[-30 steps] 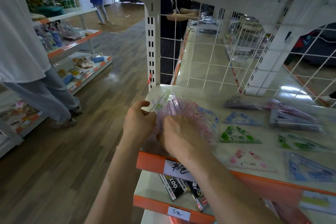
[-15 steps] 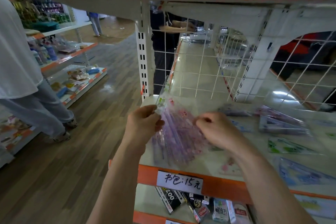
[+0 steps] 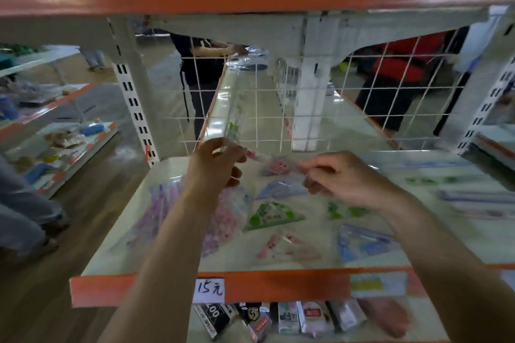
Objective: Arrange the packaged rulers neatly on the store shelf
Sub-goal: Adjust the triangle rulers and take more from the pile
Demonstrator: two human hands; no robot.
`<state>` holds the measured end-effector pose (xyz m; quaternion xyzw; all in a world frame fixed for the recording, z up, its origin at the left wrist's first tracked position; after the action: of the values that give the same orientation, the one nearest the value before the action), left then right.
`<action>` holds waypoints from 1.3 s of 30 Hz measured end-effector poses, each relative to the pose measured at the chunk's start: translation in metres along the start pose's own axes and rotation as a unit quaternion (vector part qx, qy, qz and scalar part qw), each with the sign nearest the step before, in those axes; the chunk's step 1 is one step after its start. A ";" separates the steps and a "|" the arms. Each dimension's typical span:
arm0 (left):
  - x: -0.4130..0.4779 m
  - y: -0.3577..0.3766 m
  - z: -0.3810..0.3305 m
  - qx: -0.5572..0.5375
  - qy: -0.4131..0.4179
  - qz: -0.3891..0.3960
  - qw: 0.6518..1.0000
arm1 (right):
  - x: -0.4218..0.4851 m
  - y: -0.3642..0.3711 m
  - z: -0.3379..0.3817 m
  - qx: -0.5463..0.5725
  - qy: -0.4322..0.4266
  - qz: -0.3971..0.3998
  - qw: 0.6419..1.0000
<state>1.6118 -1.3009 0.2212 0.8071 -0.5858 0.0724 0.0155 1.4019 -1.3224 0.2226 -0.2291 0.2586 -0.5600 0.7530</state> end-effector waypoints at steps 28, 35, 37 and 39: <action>-0.045 0.323 -0.012 0.256 0.061 0.250 0.932 | -0.037 -0.222 -0.216 -0.328 0.055 0.040 0.942; -0.057 0.347 -0.007 0.297 0.047 0.300 0.905 | -0.034 -0.214 -0.239 -0.411 0.020 0.014 0.911; -0.058 0.353 -0.006 0.304 0.053 0.305 0.901 | -0.031 -0.214 -0.247 -0.411 0.007 0.007 0.911; -0.059 0.360 -0.006 0.309 0.060 0.312 0.896 | -0.030 -0.213 -0.254 -0.397 0.007 0.017 0.918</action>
<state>1.2523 -1.3571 0.1975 0.5411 -0.7537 0.2991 -0.2230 1.0759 -1.3645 0.1682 -0.5004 0.4690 -0.4001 0.6079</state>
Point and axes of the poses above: each hand's wrist, its own x-axis towards the middle knuckle, its own y-axis out of the palm, z = x × y, the point moved 8 cm from there along x, towards the middle knuckle, and after that the axes turned 9 degrees about y, right-handed, at the moved point
